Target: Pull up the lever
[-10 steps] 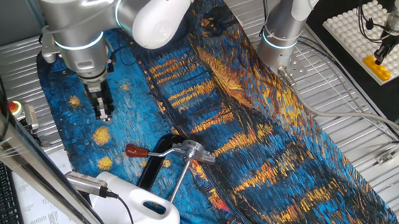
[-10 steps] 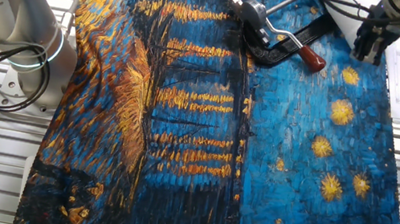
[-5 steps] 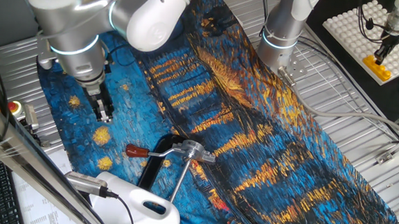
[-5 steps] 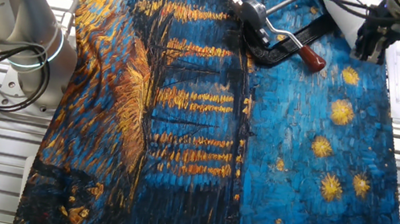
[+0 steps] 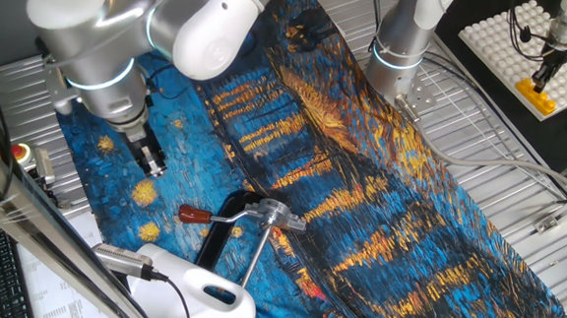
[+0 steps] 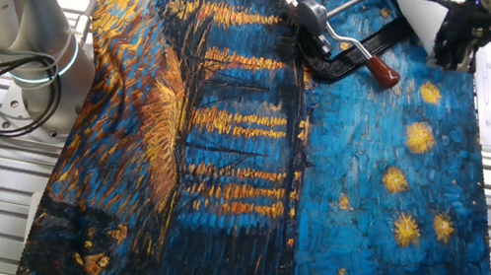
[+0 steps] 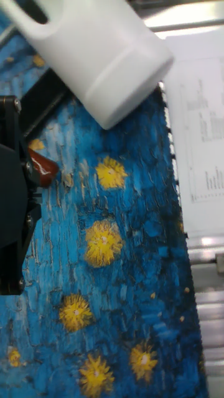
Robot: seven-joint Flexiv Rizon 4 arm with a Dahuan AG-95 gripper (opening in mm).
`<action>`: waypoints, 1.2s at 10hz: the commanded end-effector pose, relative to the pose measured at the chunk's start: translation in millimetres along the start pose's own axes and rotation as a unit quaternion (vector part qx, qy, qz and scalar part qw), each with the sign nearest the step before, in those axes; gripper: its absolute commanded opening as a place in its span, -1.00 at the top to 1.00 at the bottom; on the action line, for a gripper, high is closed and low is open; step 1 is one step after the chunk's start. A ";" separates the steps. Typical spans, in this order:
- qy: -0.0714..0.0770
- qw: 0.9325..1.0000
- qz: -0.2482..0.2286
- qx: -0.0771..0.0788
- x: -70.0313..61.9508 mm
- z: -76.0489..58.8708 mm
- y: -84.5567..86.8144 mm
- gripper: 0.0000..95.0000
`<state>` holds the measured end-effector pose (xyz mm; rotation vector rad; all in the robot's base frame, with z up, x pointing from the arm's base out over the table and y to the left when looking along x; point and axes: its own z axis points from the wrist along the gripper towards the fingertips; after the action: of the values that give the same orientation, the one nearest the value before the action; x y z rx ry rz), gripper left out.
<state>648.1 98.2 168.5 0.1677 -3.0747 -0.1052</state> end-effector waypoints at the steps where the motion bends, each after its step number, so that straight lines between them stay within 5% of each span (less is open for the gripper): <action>1: -0.004 0.821 -0.568 0.059 5.7 2.8 10.3 1.00; 2: -0.001 0.780 -0.624 0.050 5.7 2.8 10.5 1.00; 3: 0.001 0.762 -0.646 0.048 5.8 2.9 10.5 1.00; 4: 0.007 0.733 -0.679 0.046 6.7 3.6 10.6 1.00; 6: 0.000 0.725 -0.687 0.047 7.5 4.3 10.5 1.00; 7: -0.015 0.715 -0.698 0.046 7.4 4.2 10.6 1.00; 9: -0.007 0.658 -0.752 0.047 7.4 4.3 10.5 1.00; 10: 0.000 0.643 -0.765 0.038 7.5 4.3 10.6 1.00; 11: 0.001 0.640 -0.767 0.035 7.5 4.3 10.6 1.00; 12: -0.016 0.637 -0.770 0.029 7.8 4.4 11.1 1.00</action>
<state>641.3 106.3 166.2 2.0411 -2.3938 -0.0426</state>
